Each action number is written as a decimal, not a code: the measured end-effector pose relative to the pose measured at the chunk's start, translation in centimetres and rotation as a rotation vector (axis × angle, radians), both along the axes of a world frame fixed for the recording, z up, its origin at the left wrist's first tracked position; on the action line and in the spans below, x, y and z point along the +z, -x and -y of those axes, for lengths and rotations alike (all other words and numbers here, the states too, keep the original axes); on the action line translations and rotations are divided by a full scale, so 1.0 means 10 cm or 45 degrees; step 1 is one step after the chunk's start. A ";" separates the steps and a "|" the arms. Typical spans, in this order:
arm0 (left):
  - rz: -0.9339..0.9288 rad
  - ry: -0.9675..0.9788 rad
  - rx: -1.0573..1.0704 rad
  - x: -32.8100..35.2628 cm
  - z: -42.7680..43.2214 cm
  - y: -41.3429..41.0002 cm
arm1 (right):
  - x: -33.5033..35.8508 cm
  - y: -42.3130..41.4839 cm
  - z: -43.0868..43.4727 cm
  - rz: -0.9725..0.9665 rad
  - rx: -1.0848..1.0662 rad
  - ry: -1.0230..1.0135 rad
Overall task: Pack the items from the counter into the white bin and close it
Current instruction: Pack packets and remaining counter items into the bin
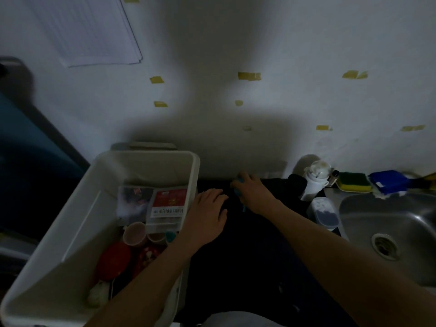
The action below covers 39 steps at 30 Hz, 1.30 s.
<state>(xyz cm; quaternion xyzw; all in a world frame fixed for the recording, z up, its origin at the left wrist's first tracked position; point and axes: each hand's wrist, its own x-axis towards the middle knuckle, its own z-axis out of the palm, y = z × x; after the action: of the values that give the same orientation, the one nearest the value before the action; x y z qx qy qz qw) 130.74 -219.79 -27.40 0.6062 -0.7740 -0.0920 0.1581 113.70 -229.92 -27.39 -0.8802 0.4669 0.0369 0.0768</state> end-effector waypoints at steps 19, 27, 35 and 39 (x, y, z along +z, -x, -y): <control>-1.311 -0.424 0.309 0.50 0.32 -0.23 | 1.06 -0.25 -0.36 1.085 -0.033 0.562; -1.634 -0.485 0.418 0.73 0.36 -0.60 | 1.44 -0.63 -0.54 1.283 -0.051 0.664; -1.855 -0.596 0.398 0.99 0.18 -1.30 | 1.52 -1.28 -0.64 1.462 -0.035 0.478; -1.906 -0.514 0.557 0.94 -0.08 -1.77 | 1.30 -1.65 -0.71 1.354 0.060 0.294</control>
<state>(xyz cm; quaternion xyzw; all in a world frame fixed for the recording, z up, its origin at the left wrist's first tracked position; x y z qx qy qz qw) 148.45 -219.01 -17.98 0.5385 -0.2948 -0.5788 0.5367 130.15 -222.84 -14.36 -0.7904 0.3449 -0.4633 0.2044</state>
